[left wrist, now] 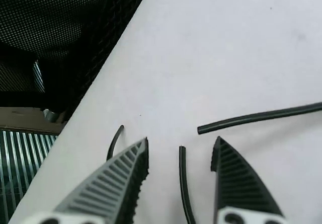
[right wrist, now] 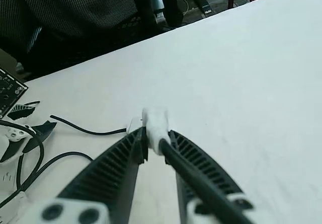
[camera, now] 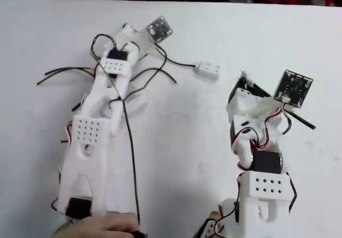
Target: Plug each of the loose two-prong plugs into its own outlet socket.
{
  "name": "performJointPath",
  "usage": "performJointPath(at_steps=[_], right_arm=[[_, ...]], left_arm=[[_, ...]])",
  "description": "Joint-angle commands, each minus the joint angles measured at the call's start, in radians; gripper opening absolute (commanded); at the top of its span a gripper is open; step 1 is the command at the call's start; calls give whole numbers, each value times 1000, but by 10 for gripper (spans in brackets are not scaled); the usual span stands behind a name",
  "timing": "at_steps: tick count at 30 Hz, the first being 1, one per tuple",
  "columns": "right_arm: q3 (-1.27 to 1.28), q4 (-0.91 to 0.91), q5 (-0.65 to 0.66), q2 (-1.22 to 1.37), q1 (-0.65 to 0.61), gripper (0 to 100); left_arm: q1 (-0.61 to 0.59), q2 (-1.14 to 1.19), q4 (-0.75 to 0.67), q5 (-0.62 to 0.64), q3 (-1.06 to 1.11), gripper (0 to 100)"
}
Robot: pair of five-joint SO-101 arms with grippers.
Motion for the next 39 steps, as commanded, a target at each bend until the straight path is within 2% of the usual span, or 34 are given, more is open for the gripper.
performJointPath(at_steps=[1,4,7,21,25,28,32,35,39], right_arm=[[-12,-22,11,-10,-1,17],[-12,-22,11,-10,1,17],[-12,-22,11,-10,1,17],[-12,-22,11,-10,-2,17],[-12,-22,11,-10,-2,17],[-12,-22,11,-10,-2,17],[-12,-22,12,-10,-2,17],[-12,-22,12,-10,-4,17],[-14,-22,12,-10,-4,17]], left_arm=[[12,18,-26,-77,-48,159],[12,36,-55,-155,-48,111],[13,45,-54,-213,-48,107],[15,47,-60,-224,-48,109],[15,39,-54,-310,-48,139],[15,39,-51,-313,-41,146],[10,21,34,-304,-48,146],[4,-38,106,-232,-41,146],[-4,-128,250,-187,-44,84]])
